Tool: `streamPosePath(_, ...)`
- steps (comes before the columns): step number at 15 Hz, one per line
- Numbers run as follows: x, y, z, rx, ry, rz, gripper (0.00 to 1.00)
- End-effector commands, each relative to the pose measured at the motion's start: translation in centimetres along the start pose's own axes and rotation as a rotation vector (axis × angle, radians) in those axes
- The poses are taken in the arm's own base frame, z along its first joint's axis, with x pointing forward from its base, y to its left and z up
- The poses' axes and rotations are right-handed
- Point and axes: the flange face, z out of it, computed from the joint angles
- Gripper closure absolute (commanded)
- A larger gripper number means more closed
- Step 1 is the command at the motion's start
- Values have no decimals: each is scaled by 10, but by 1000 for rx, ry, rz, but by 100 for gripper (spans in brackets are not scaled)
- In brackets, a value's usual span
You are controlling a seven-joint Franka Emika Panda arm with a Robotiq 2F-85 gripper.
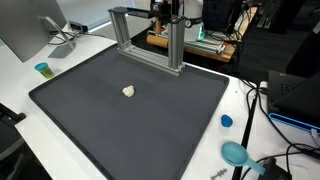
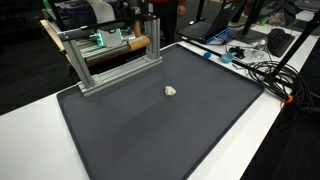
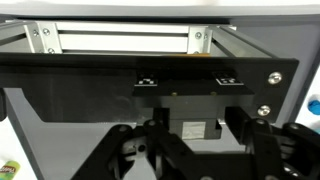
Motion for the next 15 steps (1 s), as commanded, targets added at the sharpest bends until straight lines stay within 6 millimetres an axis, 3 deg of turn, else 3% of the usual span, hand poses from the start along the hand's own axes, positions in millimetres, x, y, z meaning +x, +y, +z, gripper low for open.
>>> streamPosePath(1, -3, -12, 4, 54, -49, -63, 61)
streamPosePath(4, -1, -9, 1, 61, -75, -86, 79)
streamPosePath(5, -1, -9, 2, 63, -88, -95, 33)
streamPosePath(6, -1, -10, 2, 55, -85, -99, 77)
streamPosePath(8, 1, -10, 2, 50, -73, -94, 73)
streamPosePath(10, 4, -10, 0, 42, -51, -79, 78)
streamPosePath(15, 16, -8, -19, -34, 61, -11, 78)
